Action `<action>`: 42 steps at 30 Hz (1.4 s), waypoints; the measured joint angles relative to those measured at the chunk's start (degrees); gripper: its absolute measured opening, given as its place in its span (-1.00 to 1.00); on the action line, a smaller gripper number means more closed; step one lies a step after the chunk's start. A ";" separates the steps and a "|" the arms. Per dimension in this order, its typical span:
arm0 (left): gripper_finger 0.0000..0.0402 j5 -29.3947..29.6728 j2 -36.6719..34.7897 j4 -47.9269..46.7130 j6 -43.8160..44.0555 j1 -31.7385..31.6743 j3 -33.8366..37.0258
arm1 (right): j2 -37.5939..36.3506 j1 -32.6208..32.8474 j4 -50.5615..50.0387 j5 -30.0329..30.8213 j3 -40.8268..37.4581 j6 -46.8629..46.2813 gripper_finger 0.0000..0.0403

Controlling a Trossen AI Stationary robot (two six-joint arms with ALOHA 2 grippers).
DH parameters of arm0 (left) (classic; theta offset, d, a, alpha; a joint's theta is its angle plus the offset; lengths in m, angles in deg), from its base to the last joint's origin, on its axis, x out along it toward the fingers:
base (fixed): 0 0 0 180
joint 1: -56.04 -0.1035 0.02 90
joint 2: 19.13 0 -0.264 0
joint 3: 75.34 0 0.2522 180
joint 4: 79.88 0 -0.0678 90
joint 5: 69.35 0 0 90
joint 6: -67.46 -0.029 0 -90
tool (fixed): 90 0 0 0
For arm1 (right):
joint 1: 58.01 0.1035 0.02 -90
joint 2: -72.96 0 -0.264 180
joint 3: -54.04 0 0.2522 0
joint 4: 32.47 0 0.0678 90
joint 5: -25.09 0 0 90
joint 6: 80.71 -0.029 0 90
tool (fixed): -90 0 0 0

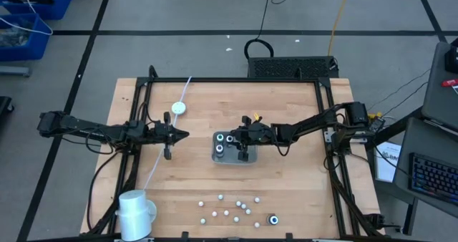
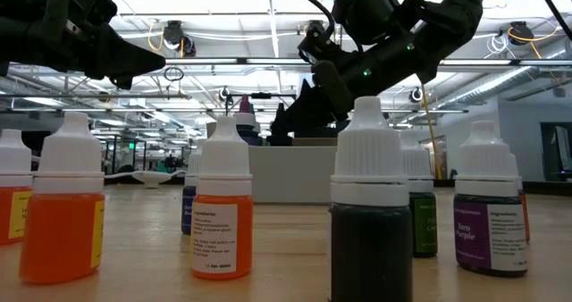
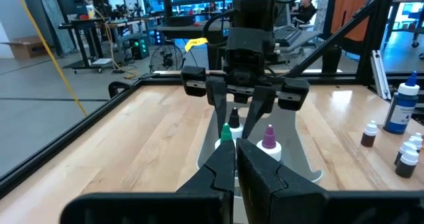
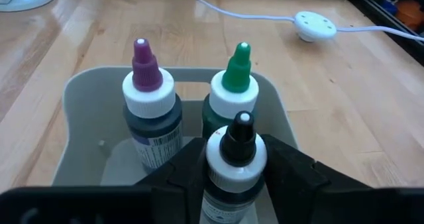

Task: Pick & Place food coloring
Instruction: Put the large black food coloring bottle into the gray container, then put the large blue food coloring bottle into the gray container

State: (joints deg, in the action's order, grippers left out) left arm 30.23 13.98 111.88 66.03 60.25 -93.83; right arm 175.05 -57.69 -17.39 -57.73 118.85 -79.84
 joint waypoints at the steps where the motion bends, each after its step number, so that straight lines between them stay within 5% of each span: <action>1: -0.89 0.00 0.00 0.00 0.02 0.00 0.00 | 0.00 0.00 0.07 0.02 0.00 0.01 -0.35; 15: -0.89 0.00 0.00 -0.09 0.18 0.00 0.00 | -2.49 0.33 3.43 0.00 0.00 1.17 -0.04; 23: -0.89 0.00 0.02 -1.07 0.20 0.00 0.00 | -20.94 5.94 -13.58 0.22 0.00 4.71 -0.05; 31: -0.89 0.00 0.00 -1.08 0.20 0.00 0.00 | -40.29 14.52 -32.32 -1.02 -0.88 7.37 -0.26; 42: -0.89 -0.02 0.00 -0.97 -0.98 0.02 0.00 | -56.95 14.30 -18.92 -4.11 -20.31 7.00 -0.97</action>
State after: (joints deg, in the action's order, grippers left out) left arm 30.21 13.98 110.90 65.04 60.27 -93.83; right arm 118.09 -43.39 -36.32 -61.84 98.54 -72.85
